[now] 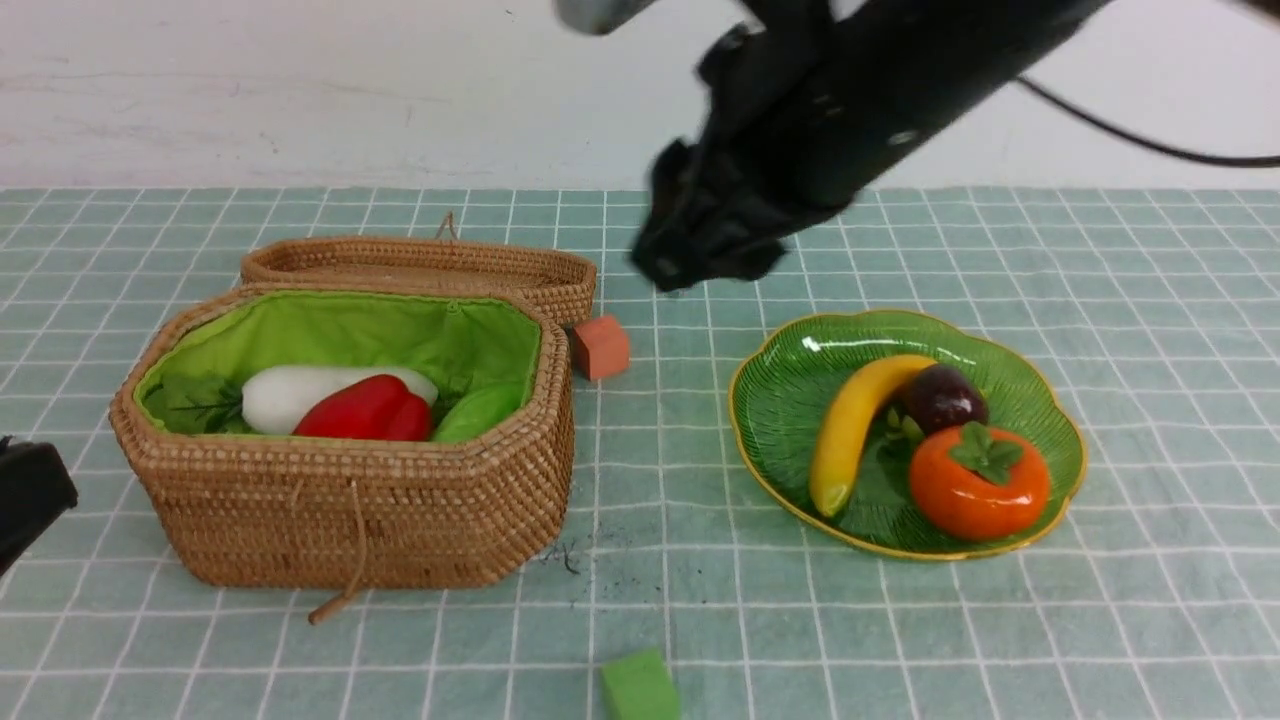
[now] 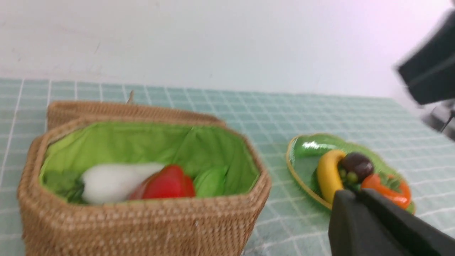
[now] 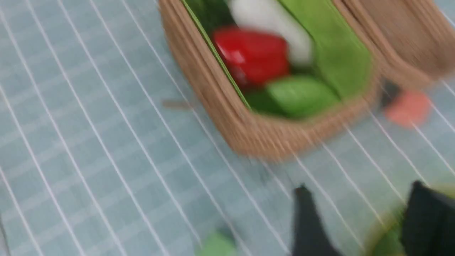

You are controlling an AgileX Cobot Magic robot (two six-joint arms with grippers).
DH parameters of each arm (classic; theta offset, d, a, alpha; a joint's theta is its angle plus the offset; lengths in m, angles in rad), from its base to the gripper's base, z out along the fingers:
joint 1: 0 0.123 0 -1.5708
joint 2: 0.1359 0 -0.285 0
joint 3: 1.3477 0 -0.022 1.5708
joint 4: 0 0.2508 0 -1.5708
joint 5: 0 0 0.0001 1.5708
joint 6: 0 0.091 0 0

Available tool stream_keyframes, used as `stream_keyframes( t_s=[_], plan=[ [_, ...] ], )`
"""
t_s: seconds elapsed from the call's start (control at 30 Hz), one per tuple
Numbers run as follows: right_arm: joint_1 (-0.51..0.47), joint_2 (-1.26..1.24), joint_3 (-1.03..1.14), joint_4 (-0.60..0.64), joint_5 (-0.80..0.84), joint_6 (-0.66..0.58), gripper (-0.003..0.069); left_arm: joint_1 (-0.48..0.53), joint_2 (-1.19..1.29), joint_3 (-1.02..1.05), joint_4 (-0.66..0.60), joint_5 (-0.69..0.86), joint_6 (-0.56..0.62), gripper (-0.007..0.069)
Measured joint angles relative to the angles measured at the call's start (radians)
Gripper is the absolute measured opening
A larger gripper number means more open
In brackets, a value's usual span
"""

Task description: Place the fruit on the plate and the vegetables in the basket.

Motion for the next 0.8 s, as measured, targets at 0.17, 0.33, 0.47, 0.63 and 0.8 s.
stream_keyframes(
  t_s=[0.17, 0.33, 0.47, 0.63, 0.8],
  plan=[
    [0.0, -0.172, 0.078, -0.189, 0.092, 0.189, -0.0006, 0.0, -0.18, 0.051, -0.045, -0.011, 0.009, -0.0013],
    [0.0, -0.355, 0.278, -0.227, 0.099, 0.36, -0.0016, 0.0, -0.338, 0.14, -0.112, 0.015, 0.062, -0.0013],
    [0.0, -0.531, 0.479, -0.223, 0.108, 0.506, -0.0015, 0.0, -0.35, 0.182, -0.138, 0.051, 0.074, -0.0013],
    [0.0, -0.675, 0.621, -0.203, 0.112, 0.62, -0.0013, 0.0, -0.352, 0.188, -0.144, 0.174, 0.074, -0.0013],
    [0.0, -0.767, 0.665, -0.196, 0.113, 0.629, -0.0008, 0.0, -0.353, 0.188, -0.146, 0.264, 0.074, -0.0013]
  ],
)
